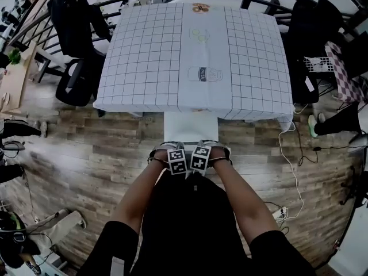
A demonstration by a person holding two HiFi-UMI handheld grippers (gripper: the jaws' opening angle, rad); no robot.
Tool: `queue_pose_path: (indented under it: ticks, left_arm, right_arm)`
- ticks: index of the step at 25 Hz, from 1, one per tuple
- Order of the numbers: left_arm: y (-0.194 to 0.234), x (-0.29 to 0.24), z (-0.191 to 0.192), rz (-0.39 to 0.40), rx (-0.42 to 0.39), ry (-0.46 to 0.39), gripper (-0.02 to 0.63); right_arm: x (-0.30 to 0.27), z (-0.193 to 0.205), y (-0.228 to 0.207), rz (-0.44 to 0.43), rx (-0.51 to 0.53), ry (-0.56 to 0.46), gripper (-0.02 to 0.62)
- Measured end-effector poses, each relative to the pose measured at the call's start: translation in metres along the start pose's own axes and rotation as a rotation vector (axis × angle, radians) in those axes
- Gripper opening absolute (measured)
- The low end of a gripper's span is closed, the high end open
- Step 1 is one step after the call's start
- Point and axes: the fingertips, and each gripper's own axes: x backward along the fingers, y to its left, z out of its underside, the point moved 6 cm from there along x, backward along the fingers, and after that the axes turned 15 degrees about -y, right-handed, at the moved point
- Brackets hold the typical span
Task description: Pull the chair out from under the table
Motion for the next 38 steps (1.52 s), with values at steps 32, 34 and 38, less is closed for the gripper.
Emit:
queue_pose_path:
  ticks: [32, 34, 38]
  left_arm:
    - [-0.127, 0.015, 0.013, 0.017, 0.016, -0.026, 0.081]
    - [-0.131, 0.012, 0.016, 0.019, 0.013, -0.027, 0.081]
    - [-0.147, 0.016, 0.018, 0.027, 0.018, -0.022, 0.083]
  right_arm:
    - [-0.005, -0.007, 0.134, 0.022, 0.004, 0.006, 0.078]
    - [-0.008, -0.006, 0.138, 0.016, 0.008, 0.015, 0.077]
    - [-0.008, -0.01, 0.156, 0.005, 0.013, 0.03, 0.077]
